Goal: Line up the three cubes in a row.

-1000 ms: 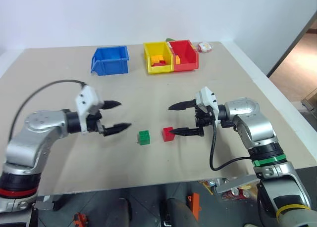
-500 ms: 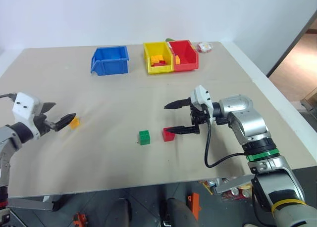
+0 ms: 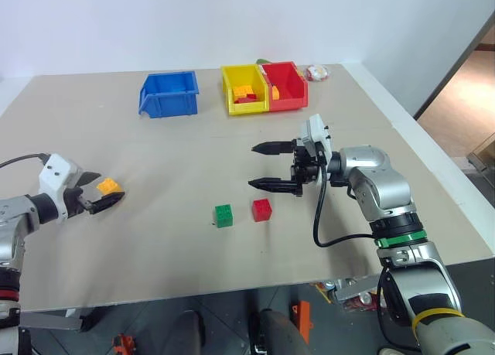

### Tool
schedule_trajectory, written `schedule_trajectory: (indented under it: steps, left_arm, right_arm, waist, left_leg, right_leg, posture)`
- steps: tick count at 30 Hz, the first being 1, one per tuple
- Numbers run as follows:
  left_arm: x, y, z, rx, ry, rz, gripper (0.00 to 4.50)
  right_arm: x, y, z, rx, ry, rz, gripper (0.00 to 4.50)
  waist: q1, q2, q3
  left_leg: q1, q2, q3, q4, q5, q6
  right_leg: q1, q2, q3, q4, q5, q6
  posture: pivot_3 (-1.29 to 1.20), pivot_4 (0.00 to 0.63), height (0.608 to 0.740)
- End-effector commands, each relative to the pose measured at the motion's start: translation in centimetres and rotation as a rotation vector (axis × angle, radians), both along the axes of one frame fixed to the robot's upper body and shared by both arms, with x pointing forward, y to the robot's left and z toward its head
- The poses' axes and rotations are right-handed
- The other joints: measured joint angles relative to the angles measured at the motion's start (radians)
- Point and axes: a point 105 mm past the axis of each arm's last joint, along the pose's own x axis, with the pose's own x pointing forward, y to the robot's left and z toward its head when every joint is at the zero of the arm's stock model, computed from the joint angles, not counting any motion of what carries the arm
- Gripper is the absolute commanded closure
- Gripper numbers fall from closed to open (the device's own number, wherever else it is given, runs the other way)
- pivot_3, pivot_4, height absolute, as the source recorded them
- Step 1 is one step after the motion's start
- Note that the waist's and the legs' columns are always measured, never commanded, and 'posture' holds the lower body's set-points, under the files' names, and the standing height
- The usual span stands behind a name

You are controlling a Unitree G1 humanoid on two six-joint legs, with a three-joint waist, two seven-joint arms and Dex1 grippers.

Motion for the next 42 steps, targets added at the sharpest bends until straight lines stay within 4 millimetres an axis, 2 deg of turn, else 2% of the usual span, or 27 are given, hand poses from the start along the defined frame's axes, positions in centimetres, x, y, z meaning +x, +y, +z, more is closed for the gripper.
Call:
schedule_trajectory:
  steps: [1,6,9,15,16,20,22,23,26,28,34,39,42]
  left_arm:
    - [0.0,0.8,0.5,0.064,-0.008,0.004,0.04]
    - [0.3,0.5,0.0,0.049,0.002,-0.007,0.04]
    - [0.7,0.4,-0.2,0.049,-0.002,-0.012,0.83]
    - [1.1,-0.2,-0.2,0.040,-0.024,-0.031,2.94]
    - [1.2,-0.3,-0.1,0.036,-0.027,-0.035,3.17]
    - [1.3,-0.7,0.1,0.036,-0.047,-0.044,3.16]
    - [1.0,-1.7,0.5,0.046,-0.065,-0.092,3.16]
    - [0.7,-2.6,0.7,0.053,-0.071,-0.133,3.16]
    - [-0.9,-6.8,1.5,0.049,-0.085,-0.314,3.16]
    - [-2.1,-9.2,1.3,0.081,-0.079,-0.416,3.16]
    - [-3.6,-13.8,0.3,0.066,-0.058,-0.575,3.16]
    - [-4.2,-15.4,-0.8,0.047,-0.015,-0.647,3.16]
    - [-4.3,-15.6,-0.9,0.043,-0.001,-0.667,3.16]
  right_arm:
    - [-0.5,0.0,0.9,-0.013,-0.074,0.021,0.00]
    - [-0.2,-0.1,0.9,-0.023,-0.091,0.008,0.00]
    - [-0.1,-0.1,1.0,-0.021,-0.098,0.005,0.00]
    - [0.0,-0.1,0.9,-0.031,-0.117,0.008,0.00]
    - [-0.1,-0.1,0.9,-0.032,-0.116,0.008,0.00]
    - [-0.2,-0.2,0.9,-0.033,-0.104,0.014,0.00]
    - [-0.3,-0.4,0.9,-0.037,-0.094,0.017,0.00]
    - [-0.4,-0.5,0.9,-0.041,-0.092,0.018,0.00]
    - [-0.4,-1.0,0.7,-0.057,-0.090,0.013,0.00]
    - [-0.3,-1.1,0.5,-0.063,-0.094,0.005,0.00]
    - [-0.3,-0.8,-0.1,-0.071,-0.093,0.012,0.00]
    - [-0.4,-0.5,-0.1,-0.084,-0.102,0.027,0.00]
    - [-0.4,-0.6,-0.1,-0.091,-0.104,0.028,0.00]
  waist:
    - [0.000,0.000,0.000]
    - [0.000,0.000,0.000]
    - [0.000,0.000,0.000]
    - [0.000,0.000,0.000]
    - [0.000,0.000,0.000]
    - [0.000,0.000,0.000]
    - [0.000,0.000,0.000]
    - [0.000,0.000,0.000]
    - [0.000,0.000,0.000]
    - [-0.001,0.000,0.000]
    - [-0.001,0.000,0.000]
    - [-0.007,0.000,0.000]
    - [-0.011,0.000,0.000]
  left_leg:
    - [0.000,0.000,0.000,0.000,0.000,0.000]
    - [0.000,0.000,0.000,0.000,0.000,0.000]
    - [0.000,0.000,0.000,0.000,0.000,0.000]
    - [0.000,0.000,0.000,0.000,0.000,0.000]
    - [0.000,0.000,0.000,0.000,0.000,0.000]
    - [0.000,0.000,0.000,0.000,0.000,0.000]
    - [0.000,0.000,0.000,0.000,0.000,0.000]
    - [0.000,0.000,0.000,0.000,0.000,0.000]
    - [0.000,0.000,0.000,0.000,0.000,0.000]
    - [0.000,-0.001,0.001,0.000,0.000,-0.001]
    - [0.001,0.000,0.000,0.000,0.000,-0.001]
    - [0.002,0.000,0.000,0.000,0.000,-0.001]
    - [0.001,0.000,-0.001,0.000,0.000,-0.001]
  right_leg:
    - [0.000,0.000,0.000,0.000,0.000,0.000]
    - [0.000,0.000,0.000,0.000,0.000,0.000]
    - [0.000,0.000,0.000,0.001,-0.001,-0.001]
    - [0.000,0.000,0.000,0.001,0.001,0.002]
    - [0.000,0.000,0.000,0.001,0.001,0.002]
    - [0.000,0.000,0.000,0.002,0.001,0.002]
    - [0.000,0.000,0.000,0.002,0.001,0.001]
    - [0.000,0.000,0.000,0.002,0.001,0.001]
    - [0.000,-0.001,0.000,0.002,0.000,0.001]
    - [0.000,-0.002,0.001,0.002,-0.001,0.001]
    - [0.000,0.000,0.001,0.003,-0.002,0.000]
    - [0.000,0.001,0.001,0.004,-0.001,0.001]
    - [0.000,0.001,0.001,0.004,-0.001,0.002]
  posture:
    - [0.00,0.150,0.740]
    - [0.00,0.150,0.740]
    - [0.00,0.150,0.740]
    - [0.00,0.150,0.740]
    - [0.00,0.150,0.740]
    - [0.00,0.150,0.740]
    - [0.00,0.150,0.740]
    - [0.00,0.150,0.740]
    - [0.00,0.150,0.740]
    - [0.00,0.150,0.740]
    - [0.00,0.150,0.740]
    - [0.00,0.150,0.740]
    - [0.00,0.150,0.740]
